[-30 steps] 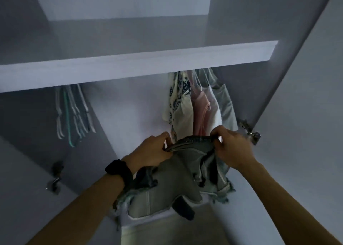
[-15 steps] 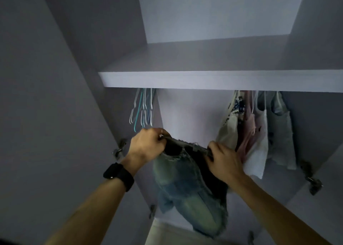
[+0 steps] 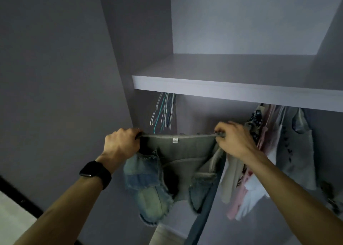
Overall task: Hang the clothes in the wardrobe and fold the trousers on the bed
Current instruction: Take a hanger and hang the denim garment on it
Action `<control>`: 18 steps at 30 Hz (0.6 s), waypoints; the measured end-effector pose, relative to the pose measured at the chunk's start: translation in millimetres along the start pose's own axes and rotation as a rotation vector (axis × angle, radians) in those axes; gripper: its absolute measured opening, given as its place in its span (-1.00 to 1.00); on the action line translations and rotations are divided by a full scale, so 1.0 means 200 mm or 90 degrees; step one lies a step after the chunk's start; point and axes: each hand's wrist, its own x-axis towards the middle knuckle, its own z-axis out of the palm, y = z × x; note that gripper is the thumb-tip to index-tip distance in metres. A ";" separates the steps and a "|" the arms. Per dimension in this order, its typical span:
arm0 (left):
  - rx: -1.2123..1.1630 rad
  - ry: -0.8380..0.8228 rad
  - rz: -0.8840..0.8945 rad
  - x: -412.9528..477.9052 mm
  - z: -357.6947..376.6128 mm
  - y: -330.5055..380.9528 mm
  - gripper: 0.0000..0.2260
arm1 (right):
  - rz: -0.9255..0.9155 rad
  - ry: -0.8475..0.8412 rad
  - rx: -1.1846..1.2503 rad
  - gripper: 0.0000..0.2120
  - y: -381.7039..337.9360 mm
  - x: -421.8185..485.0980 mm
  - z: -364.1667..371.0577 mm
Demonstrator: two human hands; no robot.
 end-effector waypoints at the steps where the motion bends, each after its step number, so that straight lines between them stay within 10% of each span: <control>1: -0.021 -0.003 -0.014 0.00 -0.01 -0.02 -0.68 | -0.010 0.049 0.035 -0.80 -0.02 0.02 -0.02; 12: -0.356 -0.295 -0.027 0.07 -0.05 -0.13 -0.80 | 0.127 -0.174 0.331 -0.84 -0.04 0.08 -0.05; 18: -0.103 -0.256 0.032 0.05 0.01 -0.13 -0.89 | 0.097 -0.288 0.283 -0.91 0.05 0.06 0.03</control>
